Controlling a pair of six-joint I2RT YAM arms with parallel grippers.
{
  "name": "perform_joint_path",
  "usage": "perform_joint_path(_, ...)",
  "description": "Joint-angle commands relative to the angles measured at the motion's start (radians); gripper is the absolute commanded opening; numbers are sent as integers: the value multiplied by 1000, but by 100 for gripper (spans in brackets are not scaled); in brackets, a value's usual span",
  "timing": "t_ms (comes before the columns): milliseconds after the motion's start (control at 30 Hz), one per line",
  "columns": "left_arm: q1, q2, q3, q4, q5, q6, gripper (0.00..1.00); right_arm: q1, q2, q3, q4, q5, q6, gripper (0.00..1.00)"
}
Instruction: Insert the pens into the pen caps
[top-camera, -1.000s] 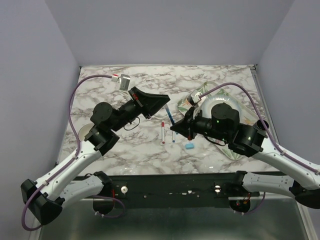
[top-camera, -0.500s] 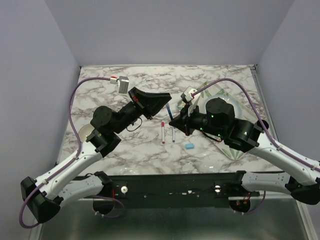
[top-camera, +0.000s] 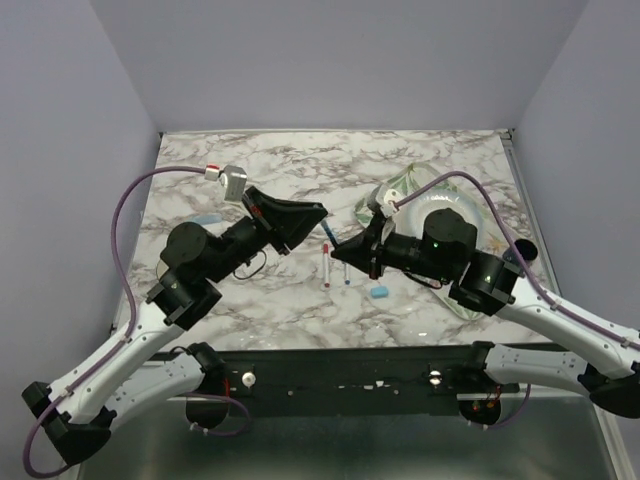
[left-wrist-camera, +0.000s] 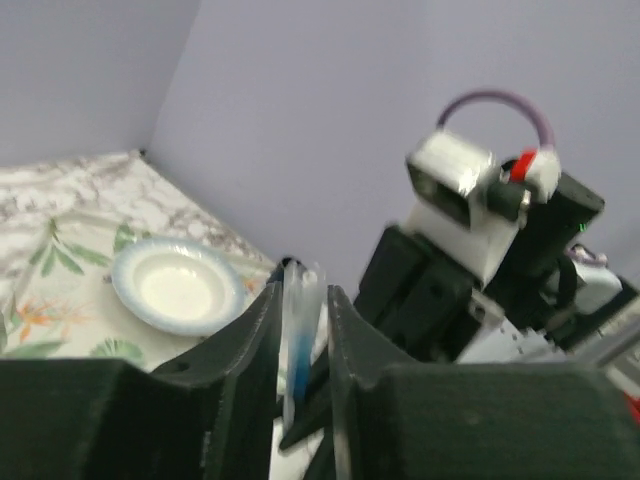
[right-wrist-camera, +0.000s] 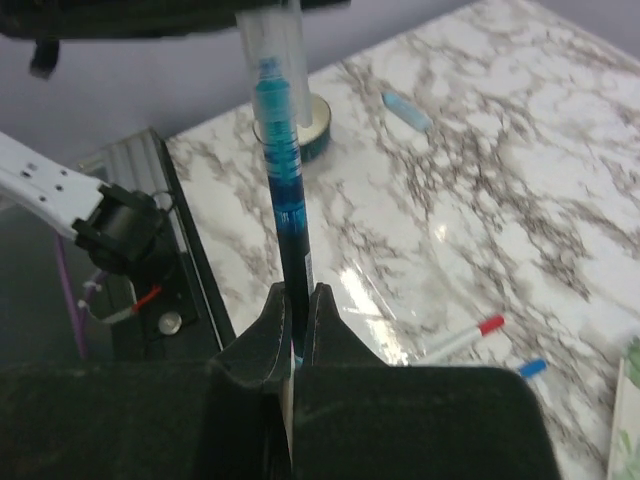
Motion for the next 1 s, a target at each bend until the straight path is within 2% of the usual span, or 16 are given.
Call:
perform_joint_path(0, -25, -10, 35, -371, 133, 37, 39, -57, -62, -52, 572, -51, 83, 1)
perform_joint_path(67, -23, 11, 90, -403, 122, 43, 51, -56, -63, -90, 569, -74, 92, 1)
perform_joint_path(233, -20, 16, 174, -452, 41, 109, 67, -56, -71, -156, 537, -94, 129, 1)
perform_joint_path(433, -19, -36, 233, -532, -79, 191, 80, -57, -51, -235, 443, 22, 264, 1)
perform_joint_path(567, -19, -125, 210, -598, -227, 249, 99, -56, 17, -262, 327, 109, 417, 1)
perform_joint_path(733, -17, -278, 141, -638, -405, 307, 99, -56, 182, -284, 322, 113, 601, 1)
perform_joint_path(900, -17, -430, 12, -649, -566, 346, 99, -52, 455, -164, 242, 126, 716, 1)
perform_joint_path(967, -17, -504, -55, -639, -603, 375, 99, -45, 515, -133, 201, 160, 756, 1)
